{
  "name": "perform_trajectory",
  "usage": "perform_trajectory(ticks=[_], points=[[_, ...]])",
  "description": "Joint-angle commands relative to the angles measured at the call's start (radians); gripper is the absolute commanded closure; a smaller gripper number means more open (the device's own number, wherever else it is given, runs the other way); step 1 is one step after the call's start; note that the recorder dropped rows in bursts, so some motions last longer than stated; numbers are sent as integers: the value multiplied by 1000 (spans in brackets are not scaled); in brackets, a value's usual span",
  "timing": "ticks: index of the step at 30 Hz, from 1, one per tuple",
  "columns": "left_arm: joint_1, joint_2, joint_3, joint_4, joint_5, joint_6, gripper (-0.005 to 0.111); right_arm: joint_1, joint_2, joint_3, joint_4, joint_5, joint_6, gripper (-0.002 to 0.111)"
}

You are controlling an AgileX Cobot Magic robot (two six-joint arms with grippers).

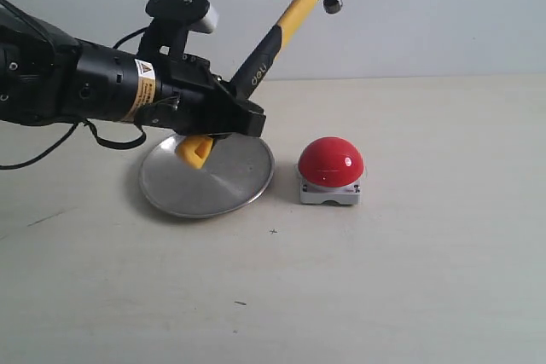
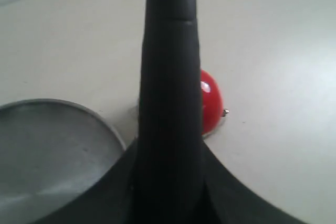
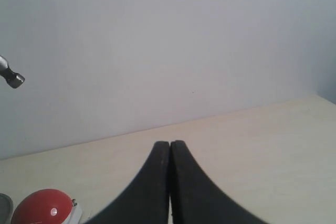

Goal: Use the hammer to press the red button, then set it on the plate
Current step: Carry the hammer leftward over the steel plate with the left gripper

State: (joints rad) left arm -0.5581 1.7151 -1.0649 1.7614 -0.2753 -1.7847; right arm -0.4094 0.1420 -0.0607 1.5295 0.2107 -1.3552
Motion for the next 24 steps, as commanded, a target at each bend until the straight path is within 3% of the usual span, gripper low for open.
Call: perform_trajectory(ticks=[1, 6, 13, 17, 21, 24], points=[[-2, -26, -19, -17, 168, 109, 107, -5, -4, 4, -2, 1, -1, 108], [-2, -26, -19, -17, 355, 234, 107, -5, -4, 4, -2, 1, -1, 108], [-2, -26, -19, -58, 616, 561, 107, -5, -4, 4, -2, 1, -3, 108], [-2, -26, -32, -297, 759, 821, 107, -5, -4, 4, -2, 1, -3, 108], [-2, -26, -98, -678, 882, 1229, 107, -5, -4, 4, -2, 1, -3, 108], [-2, -26, -181, -945, 1003, 1438, 107, -5, -4, 4, -2, 1, -3, 108]])
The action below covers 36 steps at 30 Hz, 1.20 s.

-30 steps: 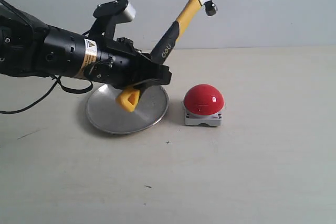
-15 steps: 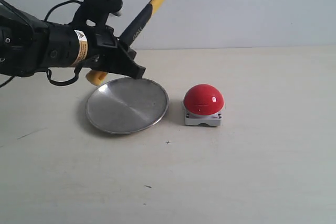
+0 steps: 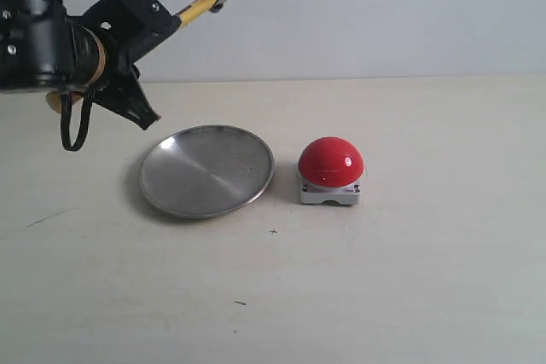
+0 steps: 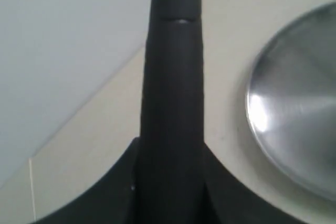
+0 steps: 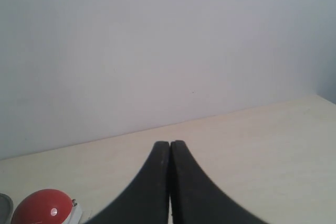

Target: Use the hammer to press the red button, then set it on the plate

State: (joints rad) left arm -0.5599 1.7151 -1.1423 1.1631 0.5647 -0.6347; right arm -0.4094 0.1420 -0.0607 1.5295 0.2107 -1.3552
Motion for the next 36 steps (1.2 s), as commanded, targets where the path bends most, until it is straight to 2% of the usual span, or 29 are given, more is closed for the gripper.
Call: perform_trajectory(ticks=[1, 4, 5, 9, 13, 18, 21, 24, 26, 31, 36], points=[[0, -26, -127, -446, 197, 342, 107, -5, -4, 4, -2, 1, -3, 108], [0, -26, -205, -703, 304, 501, 107, -5, -4, 4, -2, 1, -3, 108], [0, -26, -245, -871, 344, 583, 107, -5, -4, 4, -2, 1, -3, 108], [0, -26, -248, -1099, 297, 608, 107, -5, -4, 4, -2, 1, -3, 108], [-44, -26, -197, -1184, 187, 582, 107, -5, -4, 4, -2, 1, -3, 108], [-205, -38, -90, -1182, -82, 446, 107, -5, -4, 4, -2, 1, -3, 108], [-286, -47, -74, -1169, -96, 386, 107, -5, -4, 4, -2, 1, -3, 108], [-322, -47, -55, -1148, -98, 324, 107, -5, -4, 4, -2, 1, -3, 108], [-348, -47, -41, -1071, -97, 241, 107, -5, -4, 4, -2, 1, -3, 108], [-441, -101, 68, -727, -209, -132, 107, -5, -4, 4, -2, 1, -5, 108], [-442, -114, 90, -691, -160, -164, 107, -5, -4, 4, -2, 1, -5, 108]])
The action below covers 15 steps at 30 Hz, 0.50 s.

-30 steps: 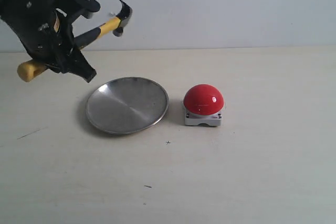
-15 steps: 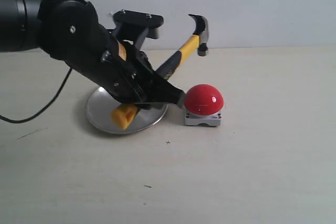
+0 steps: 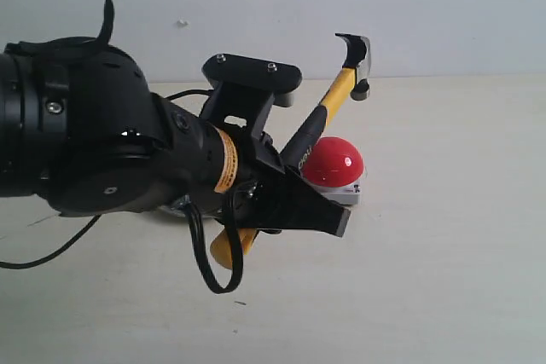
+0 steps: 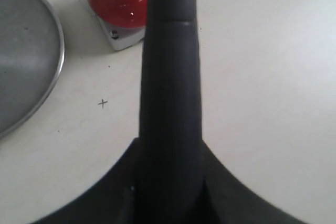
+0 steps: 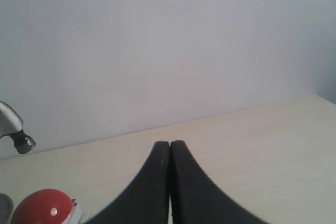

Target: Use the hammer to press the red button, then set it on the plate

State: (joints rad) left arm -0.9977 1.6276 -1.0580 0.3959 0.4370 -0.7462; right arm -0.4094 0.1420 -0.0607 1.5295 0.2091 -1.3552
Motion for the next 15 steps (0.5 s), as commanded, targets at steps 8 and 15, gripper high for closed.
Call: perform_trajectory(ticks=[8, 15], points=[[-4, -26, 51, 314, -94, -333, 107, -5, -4, 4, -2, 2, -5, 108], [-4, -26, 105, 323, -173, -335, 107, -5, -4, 4, -2, 2, -5, 108]])
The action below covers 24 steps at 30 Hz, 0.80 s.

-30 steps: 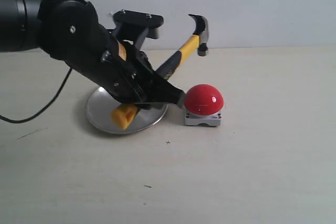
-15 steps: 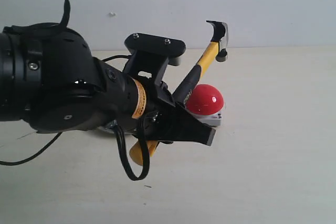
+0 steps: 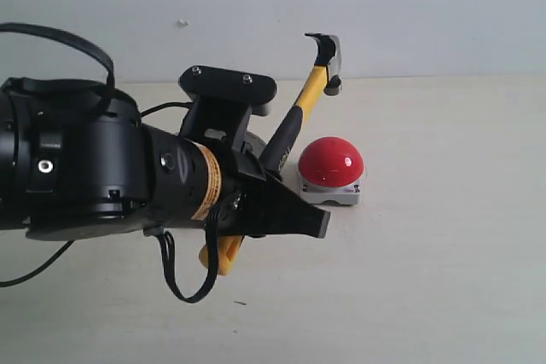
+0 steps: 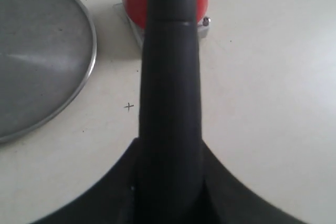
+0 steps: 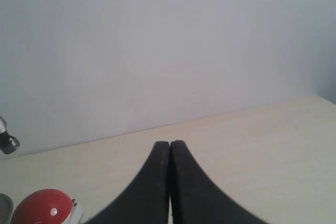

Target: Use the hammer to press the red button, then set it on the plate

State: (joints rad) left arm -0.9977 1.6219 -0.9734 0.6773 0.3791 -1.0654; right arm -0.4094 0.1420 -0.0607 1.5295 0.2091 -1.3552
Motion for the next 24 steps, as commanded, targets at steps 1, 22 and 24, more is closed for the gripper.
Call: perform_trajectory(ticks=[1, 22, 24], points=[[-4, -18, 23, 42, -134, -25, 107, -5, -4, 4, -2, 4, -5, 108], [10, 57, -51, -39, -39, -95, 107, -5, -4, 4, -2, 2, -5, 108], [10, 57, -51, -74, -18, -90, 107, -5, -4, 4, -2, 2, -5, 108]])
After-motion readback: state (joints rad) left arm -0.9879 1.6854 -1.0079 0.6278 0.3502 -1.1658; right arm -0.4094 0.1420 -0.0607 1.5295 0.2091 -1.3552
